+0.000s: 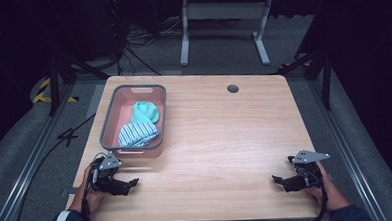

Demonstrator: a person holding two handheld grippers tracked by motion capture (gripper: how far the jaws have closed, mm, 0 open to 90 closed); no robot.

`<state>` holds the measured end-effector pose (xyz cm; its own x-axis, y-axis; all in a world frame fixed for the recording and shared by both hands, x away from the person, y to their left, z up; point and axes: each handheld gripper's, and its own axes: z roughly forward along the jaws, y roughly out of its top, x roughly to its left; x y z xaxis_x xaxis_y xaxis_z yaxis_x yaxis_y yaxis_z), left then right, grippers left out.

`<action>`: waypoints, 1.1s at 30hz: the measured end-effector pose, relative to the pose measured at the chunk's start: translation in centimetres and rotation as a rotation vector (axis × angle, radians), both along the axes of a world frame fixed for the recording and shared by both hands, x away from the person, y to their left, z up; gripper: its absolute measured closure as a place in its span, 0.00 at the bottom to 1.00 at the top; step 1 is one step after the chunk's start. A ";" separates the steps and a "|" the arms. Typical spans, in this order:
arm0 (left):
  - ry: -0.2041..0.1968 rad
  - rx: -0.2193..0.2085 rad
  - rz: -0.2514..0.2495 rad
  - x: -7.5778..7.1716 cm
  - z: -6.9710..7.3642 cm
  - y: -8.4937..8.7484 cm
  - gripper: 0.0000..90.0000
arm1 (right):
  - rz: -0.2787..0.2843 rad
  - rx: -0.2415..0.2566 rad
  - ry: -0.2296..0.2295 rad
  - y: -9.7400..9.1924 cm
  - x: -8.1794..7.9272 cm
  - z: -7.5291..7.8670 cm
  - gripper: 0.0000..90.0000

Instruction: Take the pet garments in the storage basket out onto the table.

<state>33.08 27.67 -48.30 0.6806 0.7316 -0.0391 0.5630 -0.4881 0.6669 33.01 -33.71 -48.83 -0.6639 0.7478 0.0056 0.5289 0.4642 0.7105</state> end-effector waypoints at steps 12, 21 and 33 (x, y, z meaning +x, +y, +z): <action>-0.038 0.031 0.006 -0.5 0.0 0.4 0.05 | 0.004 0.000 0.001 0.0 0.1 0.0 0.01; 0.008 0.043 -0.037 -0.4 0.3 0.4 0.05 | -0.003 0.001 -0.001 0.0 0.0 0.0 0.01; 0.021 0.082 -0.020 -0.9 1.6 1.2 0.19 | 0.005 0.000 0.003 -0.1 0.1 0.0 0.00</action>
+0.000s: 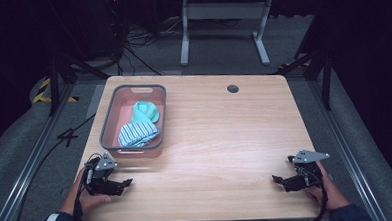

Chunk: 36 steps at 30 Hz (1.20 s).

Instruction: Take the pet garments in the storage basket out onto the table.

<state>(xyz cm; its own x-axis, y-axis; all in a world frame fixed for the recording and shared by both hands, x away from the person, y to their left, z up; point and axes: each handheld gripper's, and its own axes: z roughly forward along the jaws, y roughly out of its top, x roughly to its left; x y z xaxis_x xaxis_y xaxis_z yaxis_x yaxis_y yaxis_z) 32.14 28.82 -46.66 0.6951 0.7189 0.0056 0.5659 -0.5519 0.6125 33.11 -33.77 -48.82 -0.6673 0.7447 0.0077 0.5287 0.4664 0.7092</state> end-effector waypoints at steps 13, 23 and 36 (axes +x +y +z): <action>-0.044 -0.009 0.015 -1.0 2.3 0.2 0.19 | 0.017 0.001 0.000 -0.1 0.2 0.0 0.00; -0.119 -0.043 0.027 -1.1 4.3 0.4 0.20 | 0.015 0.003 -0.001 0.0 0.2 0.0 0.00; -0.182 -0.034 0.016 -0.9 7.0 -0.1 0.19 | 0.013 0.001 -0.001 0.0 0.3 0.0 0.00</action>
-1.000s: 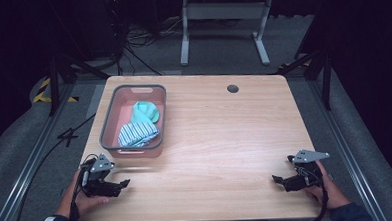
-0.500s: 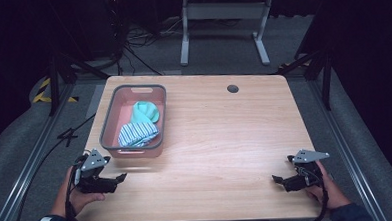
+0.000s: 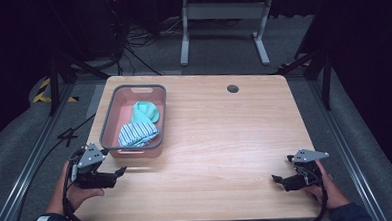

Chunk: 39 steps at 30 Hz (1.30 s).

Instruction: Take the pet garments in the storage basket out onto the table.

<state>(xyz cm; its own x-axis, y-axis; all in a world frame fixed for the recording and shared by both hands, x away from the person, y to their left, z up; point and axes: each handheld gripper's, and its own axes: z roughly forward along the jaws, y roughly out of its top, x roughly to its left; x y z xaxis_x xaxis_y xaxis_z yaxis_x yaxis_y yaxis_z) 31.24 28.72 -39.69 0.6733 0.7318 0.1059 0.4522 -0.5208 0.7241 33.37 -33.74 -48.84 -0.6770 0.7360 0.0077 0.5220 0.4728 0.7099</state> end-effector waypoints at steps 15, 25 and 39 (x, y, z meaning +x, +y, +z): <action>-0.026 0.027 -0.022 2.5 2.9 -1.5 0.19 | -0.007 -0.001 -0.002 -0.1 -0.2 0.0 0.00; 0.025 0.088 -0.030 5.6 3.3 -2.9 0.19 | -0.007 -0.001 -0.002 -0.1 -0.2 0.0 0.00; 0.100 0.139 -0.022 9.6 2.9 -4.5 0.19 | -0.008 0.002 -0.002 -0.1 -0.2 0.0 0.00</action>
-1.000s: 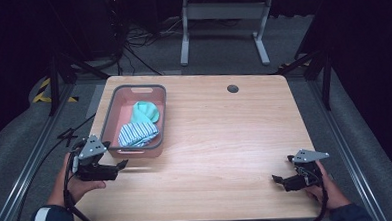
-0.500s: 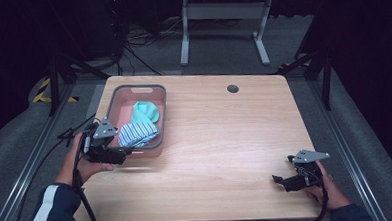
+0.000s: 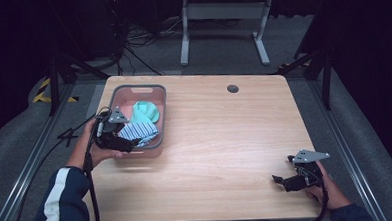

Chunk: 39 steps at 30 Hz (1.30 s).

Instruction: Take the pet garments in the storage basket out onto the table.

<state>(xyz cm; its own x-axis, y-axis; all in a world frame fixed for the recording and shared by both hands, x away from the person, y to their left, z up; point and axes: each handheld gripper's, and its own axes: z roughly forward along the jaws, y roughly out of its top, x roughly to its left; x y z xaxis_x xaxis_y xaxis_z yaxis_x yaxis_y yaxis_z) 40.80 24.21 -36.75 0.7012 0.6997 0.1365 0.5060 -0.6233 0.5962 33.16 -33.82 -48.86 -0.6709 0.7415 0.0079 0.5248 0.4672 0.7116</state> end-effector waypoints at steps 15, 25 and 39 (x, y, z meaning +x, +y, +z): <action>0.092 0.083 0.019 5.4 -1.5 -1.4 0.18 | -0.001 -0.002 0.000 0.0 0.0 0.0 0.00; 0.186 0.122 0.050 8.2 -3.2 -1.9 0.20 | -0.002 -0.002 -0.001 0.0 -0.1 0.0 0.01; 0.337 0.213 0.059 11.2 -5.7 -1.8 0.17 | -0.022 -0.001 0.000 0.1 -0.1 0.0 0.00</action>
